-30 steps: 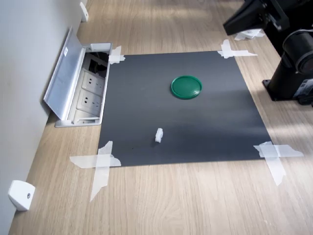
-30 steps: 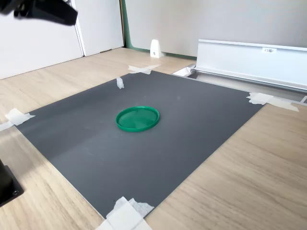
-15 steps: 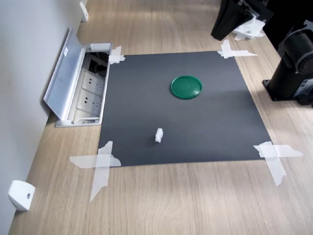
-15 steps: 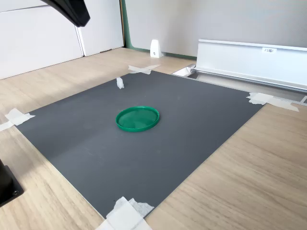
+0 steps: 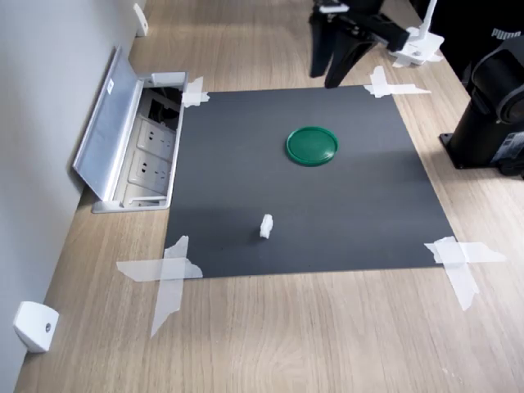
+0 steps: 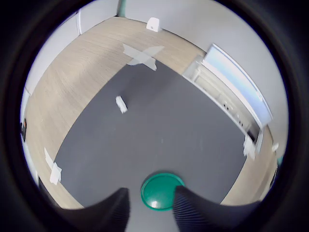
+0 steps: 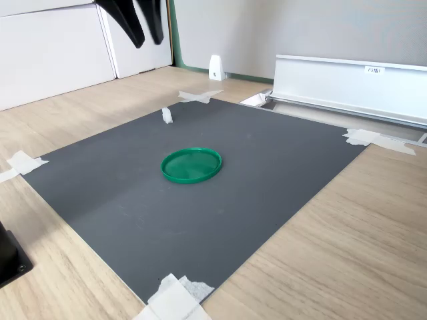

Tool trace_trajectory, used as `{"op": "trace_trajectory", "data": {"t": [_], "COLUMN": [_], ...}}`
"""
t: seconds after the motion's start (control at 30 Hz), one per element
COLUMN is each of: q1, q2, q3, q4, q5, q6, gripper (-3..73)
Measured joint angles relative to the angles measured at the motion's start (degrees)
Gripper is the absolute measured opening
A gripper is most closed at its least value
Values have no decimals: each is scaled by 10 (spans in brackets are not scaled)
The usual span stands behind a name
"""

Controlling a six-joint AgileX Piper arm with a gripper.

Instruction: Grasp a white terminal and put it on the green lid.

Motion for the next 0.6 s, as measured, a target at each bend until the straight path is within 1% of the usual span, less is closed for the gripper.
{"op": "trace_trajectory", "data": {"t": [0.07, 0.13, 0.23, 0.37, 0.6], "q1": [20, 41, 75, 120, 161], "q2": [17, 33, 58, 99, 168], "q3": [-21, -42, -71, -106, -138], "q4": [-5, -9, -28, -54, -60], "q5": [3, 9, 17, 17, 5], "q6": [-1, -1, -4, -20, -57], "gripper": [546, 619, 679, 701, 703]}}
